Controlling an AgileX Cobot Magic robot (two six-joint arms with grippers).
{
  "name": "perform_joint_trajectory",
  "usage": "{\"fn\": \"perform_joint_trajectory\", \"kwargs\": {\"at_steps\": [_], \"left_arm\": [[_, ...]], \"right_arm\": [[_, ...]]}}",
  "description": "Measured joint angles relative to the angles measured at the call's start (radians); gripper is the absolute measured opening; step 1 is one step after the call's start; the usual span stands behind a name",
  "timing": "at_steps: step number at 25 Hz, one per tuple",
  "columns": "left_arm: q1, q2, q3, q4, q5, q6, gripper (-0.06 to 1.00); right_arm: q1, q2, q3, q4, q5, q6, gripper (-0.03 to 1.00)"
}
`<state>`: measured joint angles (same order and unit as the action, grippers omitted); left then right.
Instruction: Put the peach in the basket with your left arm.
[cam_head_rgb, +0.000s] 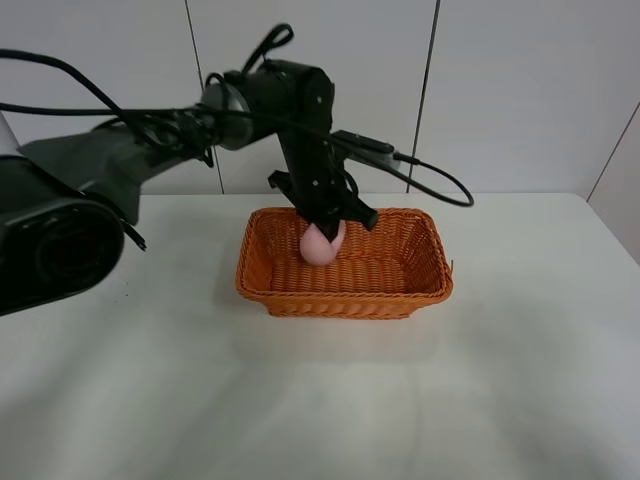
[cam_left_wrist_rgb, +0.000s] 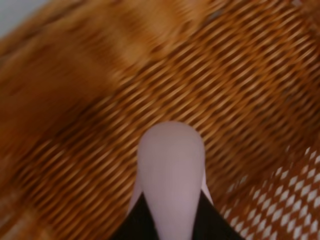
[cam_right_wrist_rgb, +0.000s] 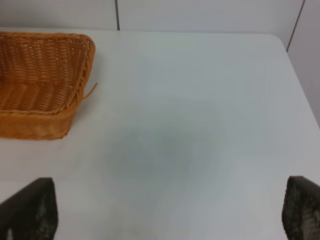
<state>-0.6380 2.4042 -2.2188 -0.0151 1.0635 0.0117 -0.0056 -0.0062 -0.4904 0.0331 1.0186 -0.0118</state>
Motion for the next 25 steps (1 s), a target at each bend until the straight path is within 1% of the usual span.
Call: {"fn": "perform_joint_trajectory", "kwargs": {"at_steps": [2,3,4,6,8,9,11,13,15,20,25], "left_arm": [[-0.005,0.037,0.0,-0.008,-0.034,0.0,0.06],[-0.005,0.054,0.0,-0.015,-0.044,0.0,0.08],[-0.003,0.065,0.0,-0.029,-0.045,0.0,0.12],[0.0,0.074,0.0,-0.054,-0.044,-0.001,0.27],[0.0,0.073,-0.001,-0.069,-0.042,-0.002,0.48],[0.0,0.072,-0.006,-0.073,-0.036,-0.003,0.56],[0.0,0.068,-0.031,-0.065,0.002,-0.003,0.65],[0.004,0.055,-0.074,-0.047,0.058,-0.003,0.68],[0.013,0.023,-0.119,-0.031,0.103,0.001,0.7],[0.067,-0.076,-0.146,-0.027,0.106,0.02,0.7],[0.167,-0.088,-0.131,-0.026,0.106,0.036,0.71]], "right_arm": [[0.0,0.0,0.0,0.0,0.0,0.0,0.69],[0.0,0.0,0.0,0.0,0.0,0.0,0.69],[0.0,0.0,0.0,0.0,0.0,0.0,0.69],[0.0,0.0,0.0,0.0,0.0,0.0,0.69],[0.0,0.0,0.0,0.0,0.0,0.0,0.69],[0.0,0.0,0.0,0.0,0.0,0.0,0.69],[0.0,0.0,0.0,0.0,0.0,0.0,0.69],[0.0,0.0,0.0,0.0,0.0,0.0,0.69],[0.0,0.0,0.0,0.0,0.0,0.0,0.69],[0.0,0.0,0.0,0.0,0.0,0.0,0.69],[0.0,0.0,0.0,0.0,0.0,0.0,0.69]]}}
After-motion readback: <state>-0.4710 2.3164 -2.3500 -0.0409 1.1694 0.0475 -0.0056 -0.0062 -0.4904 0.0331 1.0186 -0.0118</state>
